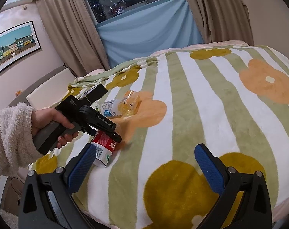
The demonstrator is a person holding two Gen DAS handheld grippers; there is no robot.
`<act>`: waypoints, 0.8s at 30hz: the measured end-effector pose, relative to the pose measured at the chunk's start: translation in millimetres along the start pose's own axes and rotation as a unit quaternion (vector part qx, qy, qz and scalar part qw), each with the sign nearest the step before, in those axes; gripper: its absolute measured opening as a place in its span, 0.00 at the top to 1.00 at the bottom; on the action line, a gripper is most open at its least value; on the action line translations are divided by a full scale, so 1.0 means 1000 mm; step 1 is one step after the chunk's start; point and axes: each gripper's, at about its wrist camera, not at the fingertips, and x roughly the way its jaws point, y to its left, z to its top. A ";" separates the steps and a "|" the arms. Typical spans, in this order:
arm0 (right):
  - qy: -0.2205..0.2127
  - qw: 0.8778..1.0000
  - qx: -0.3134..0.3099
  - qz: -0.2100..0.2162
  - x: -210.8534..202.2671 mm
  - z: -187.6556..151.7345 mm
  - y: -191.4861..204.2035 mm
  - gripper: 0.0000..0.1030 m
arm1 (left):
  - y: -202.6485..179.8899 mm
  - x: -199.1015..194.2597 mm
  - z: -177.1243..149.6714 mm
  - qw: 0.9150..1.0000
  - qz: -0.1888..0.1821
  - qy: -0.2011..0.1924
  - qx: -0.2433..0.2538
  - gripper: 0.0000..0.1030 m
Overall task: Flip cup upside down
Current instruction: 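Turn the bottle cap-down and lower it onto the blanket with the left gripper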
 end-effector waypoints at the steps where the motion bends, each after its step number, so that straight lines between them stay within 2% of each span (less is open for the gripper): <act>1: 0.000 1.000 -0.001 0.001 0.000 0.001 0.001 0.00 | 0.005 -0.009 -0.005 1.000 -0.006 -0.015 0.006 0.41; 4: -0.008 1.000 -0.011 0.001 -0.002 0.006 0.007 0.00 | 0.003 -0.043 -0.022 0.994 -0.048 -0.089 0.031 0.41; 5: -0.011 1.000 -0.014 0.003 -0.002 0.008 0.010 0.00 | 0.005 -0.056 -0.029 0.989 -0.066 -0.126 0.036 0.41; 6: -0.015 1.000 -0.019 0.005 -0.003 0.009 0.013 0.00 | 0.007 -0.069 -0.041 0.979 -0.085 -0.180 0.045 0.41; 7: -0.017 1.000 -0.025 0.006 -0.002 0.009 0.017 0.00 | 0.008 -0.081 -0.057 0.964 -0.094 -0.243 0.058 0.41; 8: -0.020 0.999 -0.032 0.004 -0.002 0.010 0.021 0.00 | 0.010 -0.086 -0.069 0.951 -0.085 -0.289 0.065 0.41; 10: -0.022 0.999 -0.040 0.000 0.001 0.009 0.027 0.00 | 0.011 -0.090 -0.103 0.917 -0.052 -0.389 0.070 0.41; 11: -0.022 0.999 -0.043 0.001 0.003 0.008 0.030 0.00 | 0.010 -0.085 -0.122 0.895 -0.044 -0.438 0.068 0.41; 13: -0.023 0.999 -0.043 0.003 0.006 0.005 0.034 0.00 | 0.004 -0.075 -0.143 0.866 -0.032 -0.495 0.063 0.41; 16: -0.021 0.999 -0.040 0.014 0.009 0.000 0.040 0.00 | -0.006 -0.057 -0.159 0.828 -0.009 -0.558 0.054 0.41; 17: -0.020 0.999 -0.043 0.017 0.009 -0.002 0.043 0.00 | -0.011 -0.053 -0.163 0.819 0.004 -0.571 0.052 0.41; 19: -0.018 0.998 -0.050 0.018 0.008 -0.005 0.047 0.00 | -0.013 -0.047 -0.147 0.816 0.022 -0.576 0.055 0.41; 21: -0.017 0.998 -0.055 0.018 0.006 -0.008 0.049 0.00 | -0.015 -0.039 -0.137 0.823 0.034 -0.564 0.059 0.41; 24: -0.016 0.998 -0.050 0.017 0.007 -0.009 0.047 0.00 | -0.011 -0.028 -0.125 0.840 0.027 -0.539 0.057 0.41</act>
